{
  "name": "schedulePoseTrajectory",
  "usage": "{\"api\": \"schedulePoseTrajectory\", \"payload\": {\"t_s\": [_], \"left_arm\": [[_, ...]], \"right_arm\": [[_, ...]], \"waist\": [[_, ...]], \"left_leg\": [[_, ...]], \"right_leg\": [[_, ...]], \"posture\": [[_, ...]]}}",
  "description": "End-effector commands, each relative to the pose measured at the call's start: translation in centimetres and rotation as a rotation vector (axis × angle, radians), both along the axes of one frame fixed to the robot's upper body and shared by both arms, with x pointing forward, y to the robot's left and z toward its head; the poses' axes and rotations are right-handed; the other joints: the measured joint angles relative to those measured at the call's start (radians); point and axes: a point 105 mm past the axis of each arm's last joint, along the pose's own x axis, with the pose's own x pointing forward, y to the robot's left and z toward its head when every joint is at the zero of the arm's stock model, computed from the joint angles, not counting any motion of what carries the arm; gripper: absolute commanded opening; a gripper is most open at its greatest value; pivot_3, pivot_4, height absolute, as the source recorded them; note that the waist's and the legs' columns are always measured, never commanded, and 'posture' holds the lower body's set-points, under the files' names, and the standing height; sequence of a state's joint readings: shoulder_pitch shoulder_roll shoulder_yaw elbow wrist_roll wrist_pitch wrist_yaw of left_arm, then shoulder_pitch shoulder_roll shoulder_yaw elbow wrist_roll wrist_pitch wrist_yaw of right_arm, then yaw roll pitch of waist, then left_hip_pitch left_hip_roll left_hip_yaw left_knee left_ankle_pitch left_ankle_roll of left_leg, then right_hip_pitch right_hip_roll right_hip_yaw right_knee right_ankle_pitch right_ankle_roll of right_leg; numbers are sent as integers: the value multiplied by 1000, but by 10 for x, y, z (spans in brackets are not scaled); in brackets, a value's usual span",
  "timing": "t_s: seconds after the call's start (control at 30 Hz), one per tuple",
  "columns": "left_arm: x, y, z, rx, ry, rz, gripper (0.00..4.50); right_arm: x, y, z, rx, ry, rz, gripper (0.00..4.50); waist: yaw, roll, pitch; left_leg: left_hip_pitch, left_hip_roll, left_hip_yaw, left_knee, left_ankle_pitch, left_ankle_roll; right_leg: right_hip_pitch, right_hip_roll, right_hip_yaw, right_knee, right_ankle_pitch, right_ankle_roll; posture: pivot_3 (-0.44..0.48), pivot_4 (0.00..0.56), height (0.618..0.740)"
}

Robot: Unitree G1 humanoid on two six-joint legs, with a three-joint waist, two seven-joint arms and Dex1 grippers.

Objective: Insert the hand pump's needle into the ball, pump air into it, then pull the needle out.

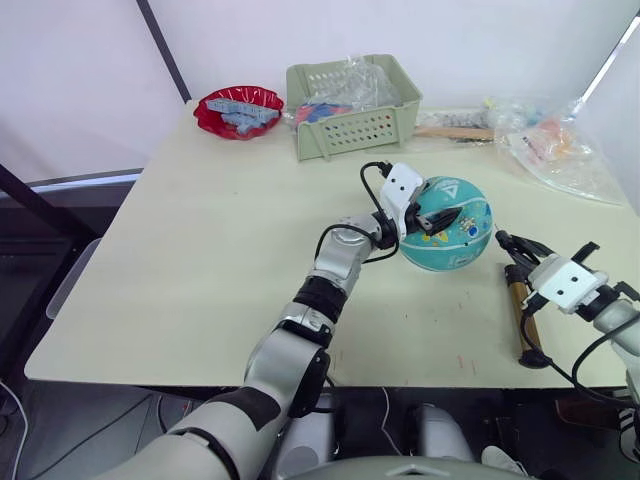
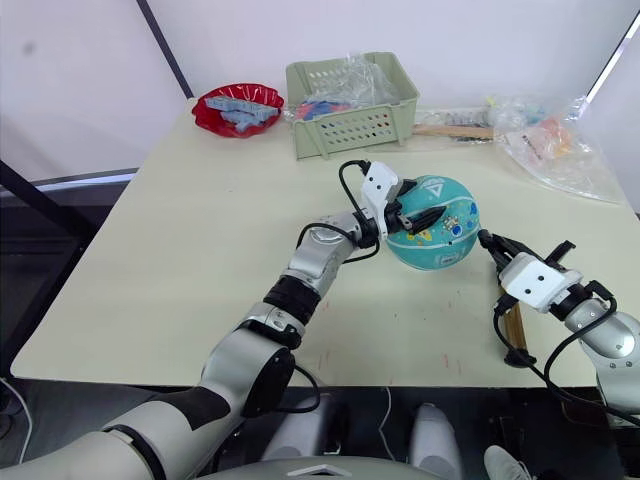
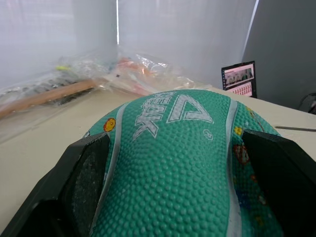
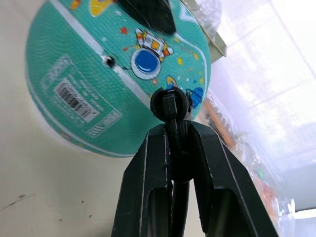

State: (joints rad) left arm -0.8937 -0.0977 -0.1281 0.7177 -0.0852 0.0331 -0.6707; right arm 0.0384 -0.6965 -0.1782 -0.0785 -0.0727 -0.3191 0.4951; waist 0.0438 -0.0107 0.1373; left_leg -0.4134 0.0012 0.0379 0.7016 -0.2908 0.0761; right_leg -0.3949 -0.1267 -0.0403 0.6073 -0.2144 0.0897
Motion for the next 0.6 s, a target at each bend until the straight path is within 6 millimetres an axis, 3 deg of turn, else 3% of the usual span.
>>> {"api": "schedulePoseTrajectory", "payload": {"t_s": [0.03,0.23,0.43,0.6], "left_arm": [[-9,-9,12,-9,-15,-73,4500],[-20,-6,43,-35,-73,-175,4500],[-31,7,60,-39,-106,-240,4500],[-44,34,62,17,-123,-318,4500]], "right_arm": [[5,-15,19,33,-72,-69,52],[10,-31,23,104,-95,-162,52],[14,-38,28,153,-123,-210,52],[18,-39,29,178,-128,-223,52]], "waist": [[0,2,2],[-4,7,10],[-10,10,18],[-28,11,20]], "left_leg": [[-2,0,0,0,1,-1],[-3,-5,-3,0,1,-1],[-3,-6,-3,-1,1,-1],[-2,-6,-5,-1,3,-4]], "right_leg": [[-2,0,0,0,1,1],[-1,3,0,0,3,5],[-1,4,0,0,3,6],[-1,5,0,2,3,6]], "posture": [[0,150,738],[0,150,738],[0,150,738],[0,150,738]]}}
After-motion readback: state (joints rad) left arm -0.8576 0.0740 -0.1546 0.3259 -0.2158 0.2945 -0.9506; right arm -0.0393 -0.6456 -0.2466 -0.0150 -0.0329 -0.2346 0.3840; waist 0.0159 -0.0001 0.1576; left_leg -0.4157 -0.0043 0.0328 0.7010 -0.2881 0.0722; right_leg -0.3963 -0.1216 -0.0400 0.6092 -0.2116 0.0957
